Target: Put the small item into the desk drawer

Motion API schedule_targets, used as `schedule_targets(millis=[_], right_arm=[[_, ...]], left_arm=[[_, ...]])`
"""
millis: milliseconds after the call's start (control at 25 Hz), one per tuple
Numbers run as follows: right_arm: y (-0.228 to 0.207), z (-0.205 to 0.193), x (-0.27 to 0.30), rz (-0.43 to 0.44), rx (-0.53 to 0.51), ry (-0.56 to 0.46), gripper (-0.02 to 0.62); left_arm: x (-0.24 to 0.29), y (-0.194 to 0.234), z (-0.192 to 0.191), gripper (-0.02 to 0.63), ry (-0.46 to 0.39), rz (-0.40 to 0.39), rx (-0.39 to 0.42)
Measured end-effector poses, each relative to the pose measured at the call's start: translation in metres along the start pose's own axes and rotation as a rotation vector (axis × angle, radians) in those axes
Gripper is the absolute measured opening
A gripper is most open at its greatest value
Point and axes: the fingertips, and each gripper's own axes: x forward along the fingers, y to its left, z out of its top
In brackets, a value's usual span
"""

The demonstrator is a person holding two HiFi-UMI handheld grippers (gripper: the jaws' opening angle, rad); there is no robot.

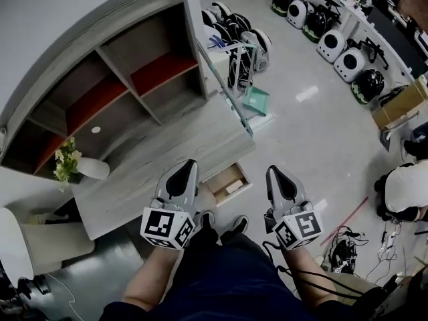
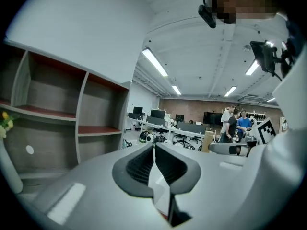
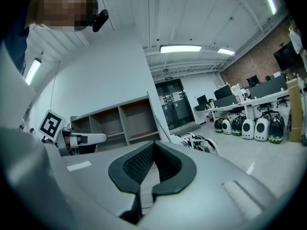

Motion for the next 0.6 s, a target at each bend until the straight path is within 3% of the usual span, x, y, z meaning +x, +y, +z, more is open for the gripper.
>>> schedule_targets(millis=[200, 600], right_arm=[[0.012, 0.014, 0.010, 0.012, -0.059, -0.019, 0.006], [0.041, 0.034, 0.019, -0.015, -0.125, -0.070, 0.006]], left_arm=[[-0.013, 0.014, 0.020, 0.009, -0.059, 0.063, 0.044], [-0.024, 0.039, 0.042, 0.005, -0.106, 0.036, 0.067]])
